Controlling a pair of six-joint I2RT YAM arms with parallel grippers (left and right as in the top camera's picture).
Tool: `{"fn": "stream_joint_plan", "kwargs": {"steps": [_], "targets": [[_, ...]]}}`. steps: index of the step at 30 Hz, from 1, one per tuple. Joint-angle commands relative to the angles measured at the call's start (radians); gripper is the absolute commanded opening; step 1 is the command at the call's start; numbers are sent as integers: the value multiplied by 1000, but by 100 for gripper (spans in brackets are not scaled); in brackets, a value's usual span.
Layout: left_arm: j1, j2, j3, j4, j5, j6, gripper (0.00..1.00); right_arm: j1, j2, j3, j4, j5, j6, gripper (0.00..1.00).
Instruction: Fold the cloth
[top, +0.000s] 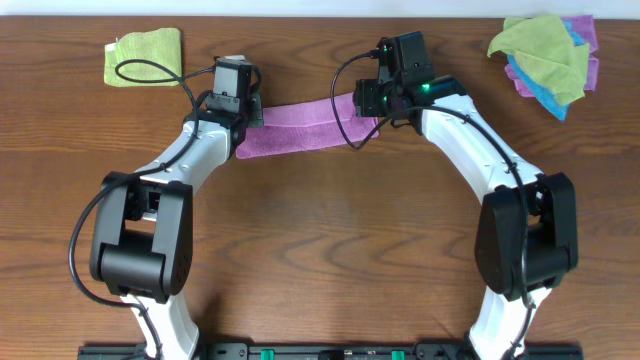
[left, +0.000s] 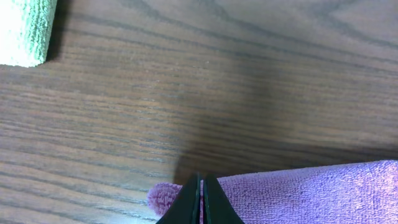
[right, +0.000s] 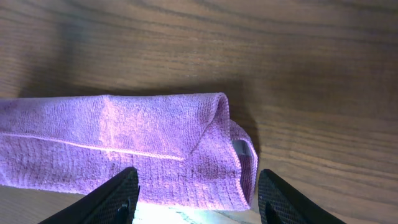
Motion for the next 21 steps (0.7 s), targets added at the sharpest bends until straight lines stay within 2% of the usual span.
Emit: {"fn": "stream_joint_plan", "kwargs": {"steps": [1, 7, 21], "targets": [[4, 13, 16, 29, 22, -12, 6, 0, -33, 20, -5, 3, 2, 62], [2, 13, 16, 31, 104, -14, 6, 0, -33, 20, -8, 3, 2, 61], [3, 13, 14, -111, 48, -15, 6, 0, -33, 20, -7, 3, 2, 61]]}}
